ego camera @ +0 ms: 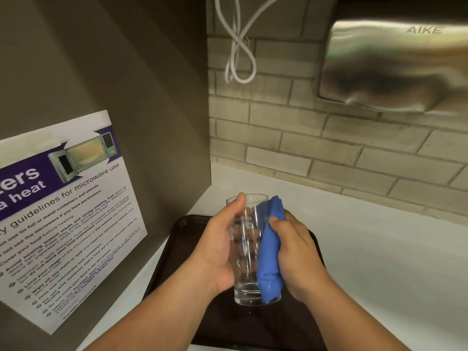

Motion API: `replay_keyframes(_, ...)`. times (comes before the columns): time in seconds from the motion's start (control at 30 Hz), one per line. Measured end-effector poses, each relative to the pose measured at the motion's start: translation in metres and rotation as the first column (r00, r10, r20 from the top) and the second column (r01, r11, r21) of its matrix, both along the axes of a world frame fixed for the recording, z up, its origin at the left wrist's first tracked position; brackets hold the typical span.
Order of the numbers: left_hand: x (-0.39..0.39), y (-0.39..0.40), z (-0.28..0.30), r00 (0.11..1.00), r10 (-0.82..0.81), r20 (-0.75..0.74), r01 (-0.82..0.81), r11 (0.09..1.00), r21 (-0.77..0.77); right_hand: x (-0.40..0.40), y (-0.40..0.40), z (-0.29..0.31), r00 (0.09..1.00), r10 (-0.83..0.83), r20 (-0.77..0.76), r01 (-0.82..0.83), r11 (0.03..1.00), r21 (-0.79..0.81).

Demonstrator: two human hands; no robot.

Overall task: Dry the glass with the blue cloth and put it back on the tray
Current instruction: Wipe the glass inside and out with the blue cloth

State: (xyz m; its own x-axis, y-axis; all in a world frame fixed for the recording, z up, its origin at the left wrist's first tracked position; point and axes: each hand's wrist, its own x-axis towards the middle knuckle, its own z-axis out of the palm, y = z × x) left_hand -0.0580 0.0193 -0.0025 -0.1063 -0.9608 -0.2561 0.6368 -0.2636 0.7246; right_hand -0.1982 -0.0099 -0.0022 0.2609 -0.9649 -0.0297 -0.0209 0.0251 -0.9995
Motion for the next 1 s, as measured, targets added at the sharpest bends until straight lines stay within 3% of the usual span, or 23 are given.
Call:
replay_keyframes(0.07,0.0,-0.004,0.006,0.997,0.075,0.024,-0.076,0.996,0.05,0.0,0.001,0.0,0.996,-0.025,0.086,0.01,0.985,0.171)
replay_keyframes(0.13,0.002,-0.011,0.006,0.983,0.172,0.07,-0.18,0.975,0.13,-0.002,0.007,-0.003,0.999,0.02,0.031,-0.025,0.983,0.182)
replay_keyframes(0.23,0.003,-0.014,0.002,0.985,0.141,0.103,-0.156,0.975,0.158,-0.003,0.016,-0.003,0.953,0.078,-0.294,-0.132,0.977,-0.169)
replay_keyframes(0.3,0.001,-0.012,-0.001,0.992,0.053,0.115,-0.071,0.985,0.158,0.0,0.016,0.001,0.94,0.015,-0.342,-0.134,0.935,-0.329)
replay_keyframes(0.37,0.001,-0.01,0.001,0.993,0.021,0.113,-0.037,0.988,0.147,0.003,0.011,0.004,0.944,-0.026,-0.328,-0.109,0.916,-0.385)
replay_keyframes(0.43,0.002,-0.011,0.004,0.995,0.042,0.091,-0.054,0.989,0.135,0.006,0.004,0.012,0.952,-0.052,-0.3,-0.051,0.944,-0.325)
replay_keyframes(0.53,0.0,-0.014,0.009,0.996,0.079,0.029,-0.082,0.989,0.126,0.001,-0.006,0.018,0.997,-0.042,-0.064,0.046,0.997,0.061)
replay_keyframes(0.57,-0.001,-0.016,0.009,0.994,0.108,0.029,-0.111,0.984,0.136,-0.002,-0.004,0.017,0.998,-0.03,-0.046,0.035,0.993,0.116)
replay_keyframes(0.6,-0.001,-0.018,0.009,0.99,0.135,0.047,-0.141,0.979,0.145,-0.005,0.0,0.014,0.997,0.012,-0.078,-0.005,0.996,0.094)
replay_keyframes(0.7,-0.001,-0.021,0.004,0.98,0.17,0.104,-0.185,0.97,0.159,-0.007,0.024,0.006,0.945,0.122,-0.303,-0.184,0.965,-0.185)
replay_keyframes(0.8,-0.004,-0.019,0.001,0.985,0.111,0.129,-0.129,0.983,0.133,0.0,0.017,0.006,0.917,0.019,-0.398,-0.185,0.906,-0.382)
replay_keyframes(0.83,-0.005,-0.017,0.001,0.988,0.088,0.124,-0.105,0.986,0.132,0.002,0.008,0.009,0.926,-0.023,-0.376,-0.135,0.911,-0.389)
replay_keyframes(0.93,-0.007,-0.014,0.002,0.997,0.036,0.063,-0.042,0.994,0.104,0.001,-0.017,0.023,0.969,-0.046,-0.241,0.008,0.988,-0.157)
replay_keyframes(1.0,-0.009,-0.012,0.004,0.998,-0.002,0.059,-0.002,0.998,0.07,0.002,-0.021,0.022,0.981,-0.036,-0.191,0.017,0.995,-0.101)
